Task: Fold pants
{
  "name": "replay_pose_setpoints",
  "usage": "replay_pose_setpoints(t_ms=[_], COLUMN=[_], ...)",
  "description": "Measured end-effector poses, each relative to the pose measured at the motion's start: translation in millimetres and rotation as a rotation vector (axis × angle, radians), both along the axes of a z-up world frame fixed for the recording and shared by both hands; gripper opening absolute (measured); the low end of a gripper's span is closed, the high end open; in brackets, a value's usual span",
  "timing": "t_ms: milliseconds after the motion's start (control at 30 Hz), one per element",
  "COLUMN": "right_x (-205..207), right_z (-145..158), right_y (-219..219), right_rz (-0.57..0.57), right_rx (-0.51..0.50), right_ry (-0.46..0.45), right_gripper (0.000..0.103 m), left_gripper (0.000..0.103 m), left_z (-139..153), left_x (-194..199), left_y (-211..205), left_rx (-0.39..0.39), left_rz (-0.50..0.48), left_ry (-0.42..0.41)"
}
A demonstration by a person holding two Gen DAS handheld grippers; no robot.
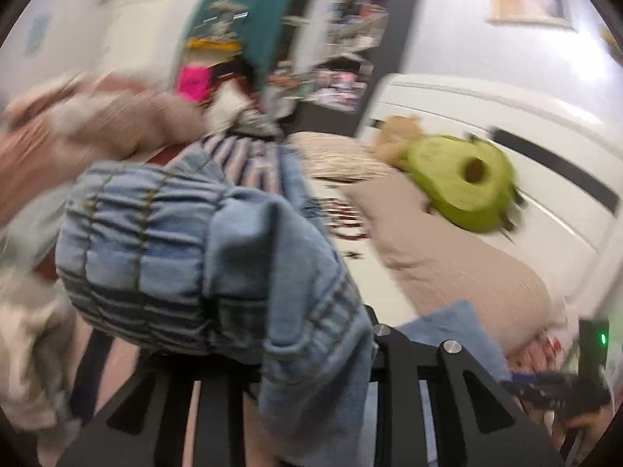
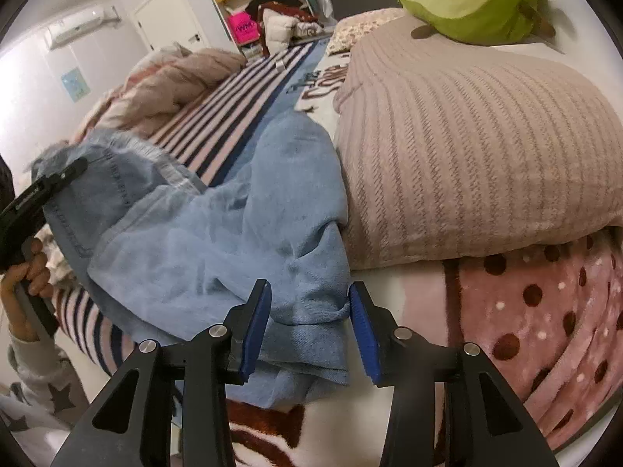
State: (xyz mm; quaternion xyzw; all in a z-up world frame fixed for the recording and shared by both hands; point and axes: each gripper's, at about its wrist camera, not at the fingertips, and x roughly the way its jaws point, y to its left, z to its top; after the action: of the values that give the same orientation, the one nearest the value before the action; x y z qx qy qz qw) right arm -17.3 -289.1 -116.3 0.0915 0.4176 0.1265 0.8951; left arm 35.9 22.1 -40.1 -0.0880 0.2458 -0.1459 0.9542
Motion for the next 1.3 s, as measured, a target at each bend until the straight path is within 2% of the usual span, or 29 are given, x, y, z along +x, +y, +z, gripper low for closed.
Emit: replay_pose_setpoints(t_ms=[67, 133, 200, 333, 367, 467, 533, 600, 667, 700, 767, 833, 900, 967, 1000, 1067, 1167, 1300], right_x=[-4.3, -7.5, -11.9, -20.9, -22.8, -26.0, -27.3, -27.2, -26.9, -26.9, -26.6, -25.3, -22.7, -17.0, -11.9, -1.0, 21.2, 52.5], right_z=[4.5, 8.9, 12.9, 19.3, 20.7, 23.9, 25.7, 27.3, 30.7, 32.8, 37.9, 42.7, 47.9, 52.5, 54.9, 57.3, 54.3, 36.5], right_y=[-4.6, -8.4, -12.1, -21.0, -23.8, -29.7, -32.8, -33.4, -32.1, -30.9, -26.5, -19.9, -8.3, 4.9, 14.0, 29.1, 52.7, 72.9], right_rz=[-0.002, -0.005, -0.009, -0.019, -0.024, -0.039, -0.045, -0.046, -0.048, -0.048, -0.046, -0.037, -0.02, 0.001, 0.018, 0.04, 0.07, 0.095], right_rx=[0.017, 0.034, 0.051, 0.064, 0.069, 0.083, 0.09, 0.099, 0.107, 0.11, 0.114, 0.113, 0.105, 0.099, 0.093, 0.072, -0.001, -0.042], right_ry=[-0.022, -0.04, -0.059, -0.086, -0.092, -0.104, -0.11, -0.113, -0.121, -0.126, -0.136, -0.143, -0.148, -0.153, -0.154, -0.15, -0.136, -0.061], right_gripper=[0.037, 0.037, 0.038, 0.041, 0.042, 0.044, 0.045, 0.045, 0.046, 0.047, 0.054, 0.054, 0.06, 0.075, 0.077, 0.078, 0.078, 0.079], left_gripper=[0.022, 0.022, 0.022, 0.022, 0.022, 0.024, 0.031, 0.05, 0.058, 0.058, 0.059, 0.06, 0.063, 0.063, 0.064, 0.064, 0.064, 0.064], left_z=[3.8, -0.8, -14.2, -48.4, -56.4, -68.1, -67.3, -65.1, -56.1, -51.9, -42.9, -33.6, -26.9, -24.1, -26.0, -30.3, -41.1, -56.8], left_x=[-1.1, -0.6, 0.4, 2.9, 1.8, -15.9, -20.1, -26.1, -32.9, -36.0, -40.1, -40.8, -39.1, -38.2, -35.5, -30.0, -24.1, -17.6], left_y=[-33.1, -60.3, -91.1, -127.6, -134.8, -143.9, -143.6, -135.9, -128.3, -123.0, -110.1, -89.1, -62.5, -41.5, -30.6, -15.9, 3.8, 10.6], left_rx=[0.044, 0.08, 0.124, 0.159, 0.181, 0.251, 0.258, 0.22, 0.151, 0.129, 0.087, 0.025, -0.028, -0.029, -0.019, -0.017, -0.055, -0.063], left_rz=[-0.093, -0.158, -0.228, -0.346, -0.359, -0.371, -0.389, -0.44, -0.494, -0.504, -0.501, -0.472, -0.423, -0.358, -0.311, -0.262, -0.239, -0.233], left_ry=[-0.018, 0.002, 0.052, 0.178, 0.198, 0.184, 0.188, 0.19, 0.181, 0.175, 0.162, 0.158, 0.147, 0.136, 0.138, 0.149, 0.176, 0.198])
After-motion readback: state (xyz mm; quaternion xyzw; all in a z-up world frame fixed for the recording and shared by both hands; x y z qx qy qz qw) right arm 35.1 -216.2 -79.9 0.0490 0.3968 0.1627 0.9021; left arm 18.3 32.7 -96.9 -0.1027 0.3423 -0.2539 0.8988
